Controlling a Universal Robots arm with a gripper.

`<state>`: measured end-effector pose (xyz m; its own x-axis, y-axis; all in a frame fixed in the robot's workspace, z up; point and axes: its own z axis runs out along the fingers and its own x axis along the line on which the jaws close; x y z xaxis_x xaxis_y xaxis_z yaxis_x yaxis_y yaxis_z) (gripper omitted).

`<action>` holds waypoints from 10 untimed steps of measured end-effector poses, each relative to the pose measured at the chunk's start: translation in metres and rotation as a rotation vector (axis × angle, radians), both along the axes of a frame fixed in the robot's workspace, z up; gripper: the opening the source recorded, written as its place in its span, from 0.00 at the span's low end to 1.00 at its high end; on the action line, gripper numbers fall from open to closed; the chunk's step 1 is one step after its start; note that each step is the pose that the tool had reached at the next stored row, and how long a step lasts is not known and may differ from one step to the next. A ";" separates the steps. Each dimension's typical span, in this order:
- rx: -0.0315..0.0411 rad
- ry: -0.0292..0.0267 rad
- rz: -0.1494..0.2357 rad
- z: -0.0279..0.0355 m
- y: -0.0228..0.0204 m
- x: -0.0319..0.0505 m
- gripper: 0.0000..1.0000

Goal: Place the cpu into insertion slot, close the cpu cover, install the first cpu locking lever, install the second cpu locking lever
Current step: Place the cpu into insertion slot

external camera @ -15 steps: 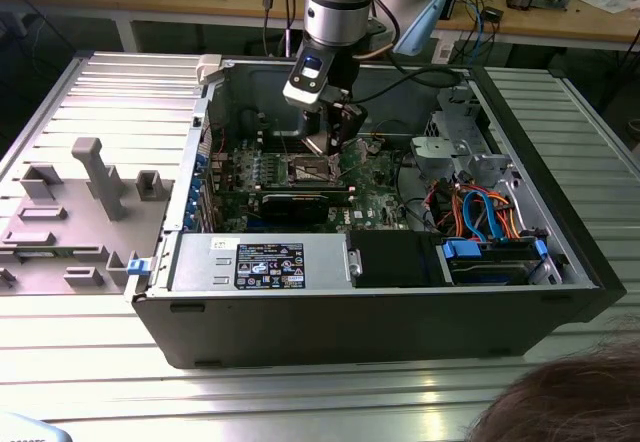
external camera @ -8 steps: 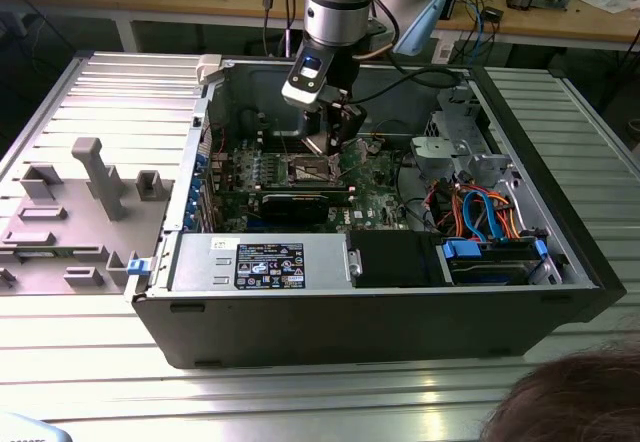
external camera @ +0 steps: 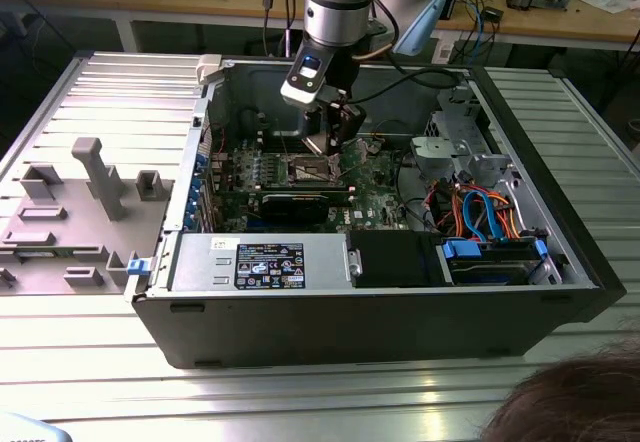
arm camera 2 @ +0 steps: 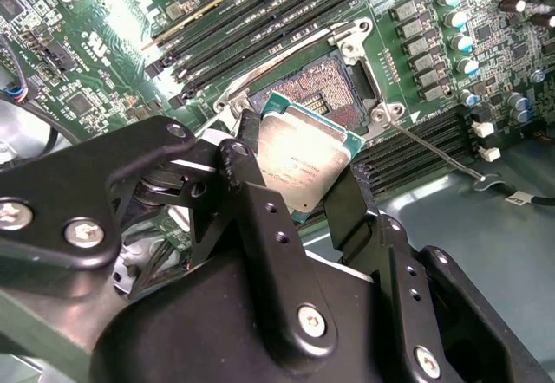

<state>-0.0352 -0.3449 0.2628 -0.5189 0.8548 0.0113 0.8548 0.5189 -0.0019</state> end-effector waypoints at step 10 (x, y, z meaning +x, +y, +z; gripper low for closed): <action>0.0001 0.0000 -0.021 -0.0003 0.0000 0.0000 0.54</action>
<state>-0.0352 -0.3449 0.2625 -0.5012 0.8653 0.0114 0.8653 0.5012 -0.0019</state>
